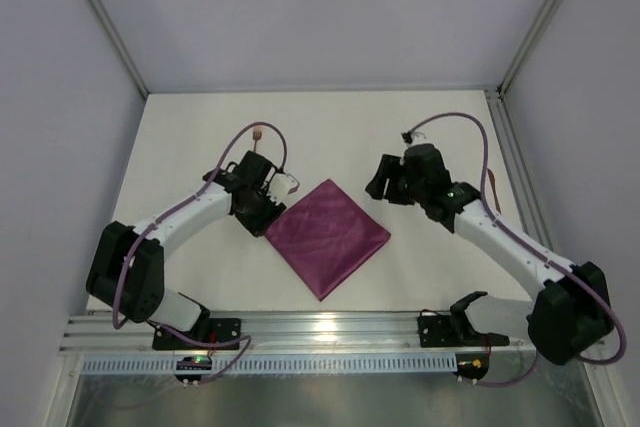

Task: Fold the napkin into a case and place the utensils inside
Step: Move the square-folded napkin to the center of the board, then pick up the top corner of the square-folded napkin from the center of the board.

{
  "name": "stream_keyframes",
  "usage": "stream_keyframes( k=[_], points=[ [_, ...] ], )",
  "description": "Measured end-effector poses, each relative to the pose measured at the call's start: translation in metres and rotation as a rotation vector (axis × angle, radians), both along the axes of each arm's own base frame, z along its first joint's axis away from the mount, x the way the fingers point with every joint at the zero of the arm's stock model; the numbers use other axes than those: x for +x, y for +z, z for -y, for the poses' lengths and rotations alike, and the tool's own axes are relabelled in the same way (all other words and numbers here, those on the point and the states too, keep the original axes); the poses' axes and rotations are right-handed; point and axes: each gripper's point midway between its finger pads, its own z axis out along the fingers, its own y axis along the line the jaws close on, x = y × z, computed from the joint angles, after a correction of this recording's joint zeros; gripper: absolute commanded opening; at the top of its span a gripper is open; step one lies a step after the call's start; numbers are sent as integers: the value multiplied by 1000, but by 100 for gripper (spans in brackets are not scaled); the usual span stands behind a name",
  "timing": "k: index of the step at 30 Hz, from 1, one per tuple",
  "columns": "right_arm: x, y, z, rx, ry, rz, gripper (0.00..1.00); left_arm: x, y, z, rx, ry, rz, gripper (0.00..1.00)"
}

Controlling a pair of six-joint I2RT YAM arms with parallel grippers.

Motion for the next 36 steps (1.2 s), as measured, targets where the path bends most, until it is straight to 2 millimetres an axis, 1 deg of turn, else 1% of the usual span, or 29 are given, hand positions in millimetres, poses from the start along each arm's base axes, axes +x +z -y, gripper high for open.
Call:
stream_keyframes(
  k=[1, 2, 3, 4, 6, 7, 12, 17, 20, 24, 30, 35, 36],
  points=[
    [16, 11, -11, -8, 46, 25, 51, 1, -2, 0, 2, 3, 2, 44],
    [30, 16, -21, -21, 89, 40, 46, 2, -3, 0, 3, 12, 5, 43],
    [43, 19, -31, -28, 130, 55, 42, 4, -5, 1, 2, 21, 10, 42],
    [55, 17, -40, -37, 166, 62, 39, 6, -6, 1, 3, 29, 15, 40],
    [70, 4, -53, -62, 234, 50, 38, 11, -9, 2, 1, 44, 26, 39],
    [76, -6, -59, -74, 266, 36, 36, 13, -11, 3, -1, 49, 30, 38],
    [102, -53, -83, -113, 395, -33, 35, 15, -20, 5, -5, 52, 26, 35],
    [121, -80, -99, -126, 457, -56, 35, 7, -34, 5, 2, 45, -26, 34],
    [128, -88, -106, -133, 480, -59, 34, 2, -43, 3, 16, 44, -53, 33],
    [130, -96, -114, -145, 510, -62, 34, -1, -52, 0, 31, 45, -74, 32],
    [127, -110, -118, -162, 538, -83, 33, 1, -51, 1, 29, 45, -67, 32],
    [125, -113, -119, -165, 546, -89, 17, 1, -51, 1, 29, 45, -67, 32],
    [125, -113, -119, -164, 546, -89, 17, 1, -51, 1, 29, 45, -67, 32]
  ],
)
